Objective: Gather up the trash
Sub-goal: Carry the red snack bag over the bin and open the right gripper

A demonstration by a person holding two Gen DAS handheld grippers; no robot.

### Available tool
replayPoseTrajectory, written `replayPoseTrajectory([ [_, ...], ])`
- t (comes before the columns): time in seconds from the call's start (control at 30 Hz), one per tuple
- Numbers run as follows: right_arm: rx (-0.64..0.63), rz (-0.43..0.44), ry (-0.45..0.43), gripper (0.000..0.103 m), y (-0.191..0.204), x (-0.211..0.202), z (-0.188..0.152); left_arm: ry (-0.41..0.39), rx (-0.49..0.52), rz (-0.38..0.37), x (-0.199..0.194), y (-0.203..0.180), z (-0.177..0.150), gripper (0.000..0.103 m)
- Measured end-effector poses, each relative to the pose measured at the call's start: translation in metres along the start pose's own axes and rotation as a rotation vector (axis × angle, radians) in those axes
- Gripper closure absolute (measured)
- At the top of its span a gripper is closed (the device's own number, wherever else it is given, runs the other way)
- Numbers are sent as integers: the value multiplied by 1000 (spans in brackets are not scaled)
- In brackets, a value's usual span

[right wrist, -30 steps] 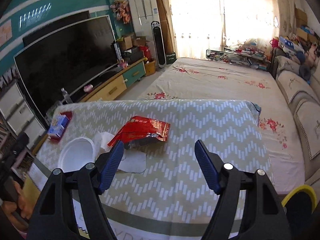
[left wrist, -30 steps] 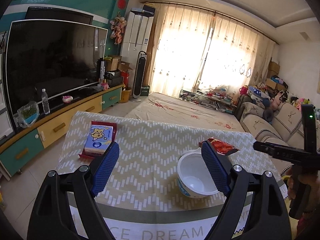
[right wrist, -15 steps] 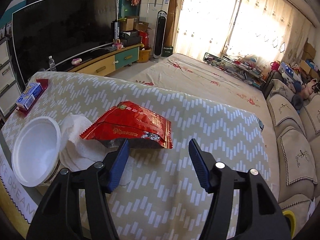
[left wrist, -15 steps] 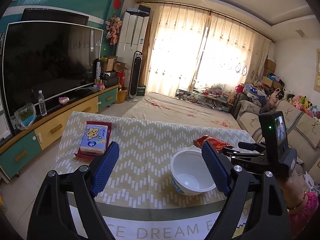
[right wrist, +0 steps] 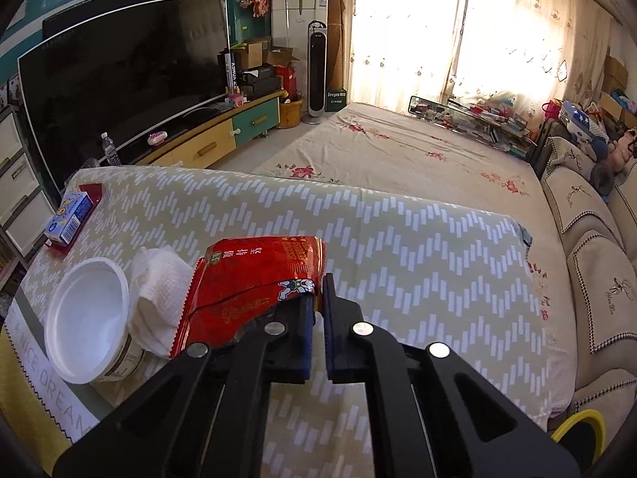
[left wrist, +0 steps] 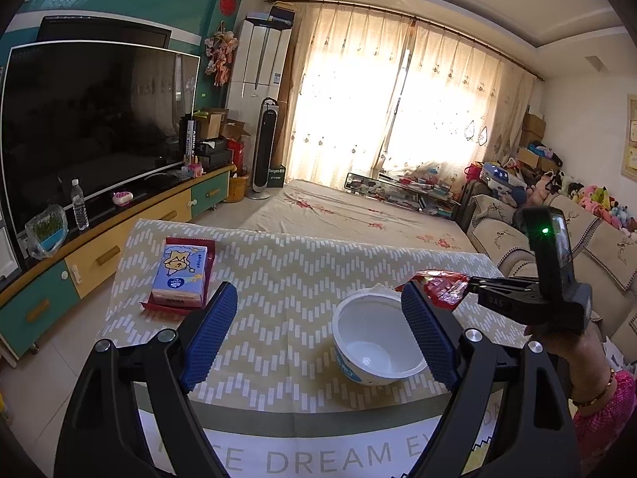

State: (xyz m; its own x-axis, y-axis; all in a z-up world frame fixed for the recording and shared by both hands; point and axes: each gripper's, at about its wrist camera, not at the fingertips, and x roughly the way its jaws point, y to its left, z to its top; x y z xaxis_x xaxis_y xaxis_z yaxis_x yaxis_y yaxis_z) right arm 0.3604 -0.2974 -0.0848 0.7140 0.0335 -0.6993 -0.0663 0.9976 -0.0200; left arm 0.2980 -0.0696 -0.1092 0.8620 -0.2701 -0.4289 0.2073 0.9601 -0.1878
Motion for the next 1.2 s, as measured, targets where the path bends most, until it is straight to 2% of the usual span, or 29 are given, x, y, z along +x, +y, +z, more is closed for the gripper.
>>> replayPoseTrajectory([
  [0.2, 67, -15, -77, 99, -34, -65, -13, 0, 17, -12, -1, -6, -1, 20],
  [0.3, 109, -33, -114, 99, -60, -104, -30, 3, 31, -14, 0, -10, -3, 20],
  [0.47, 164, -145, -123, 99, -113, -156, -77, 9, 45, -15, 1, -14, -5, 20],
  [0.7, 293, -326, 15, 99, -197, -175, -153, 11, 59, -18, 1, -17, -8, 20],
  [0.93, 291, -444, 199, 94, -237, -148, -179, 21, 63, -12, 4, -18, -10, 20],
  [0.97, 282, -459, 236, 89, -241, -143, -181, 21, 65, -12, 5, -18, -11, 20],
  [1.0, 268, -471, 281, 78, -244, -136, -182, 20, 66, -11, 5, -18, -11, 20],
  [1.1, 224, -505, 369, 60, -246, -127, -190, 15, 60, -12, 3, -17, -10, 20],
  [1.13, 203, -523, 388, 60, -245, -127, -192, 13, 57, -11, 2, -16, -9, 20],
  [1.2, 216, -538, 363, 60, -247, -137, -196, 11, 49, -14, 1, -15, -9, 20],
])
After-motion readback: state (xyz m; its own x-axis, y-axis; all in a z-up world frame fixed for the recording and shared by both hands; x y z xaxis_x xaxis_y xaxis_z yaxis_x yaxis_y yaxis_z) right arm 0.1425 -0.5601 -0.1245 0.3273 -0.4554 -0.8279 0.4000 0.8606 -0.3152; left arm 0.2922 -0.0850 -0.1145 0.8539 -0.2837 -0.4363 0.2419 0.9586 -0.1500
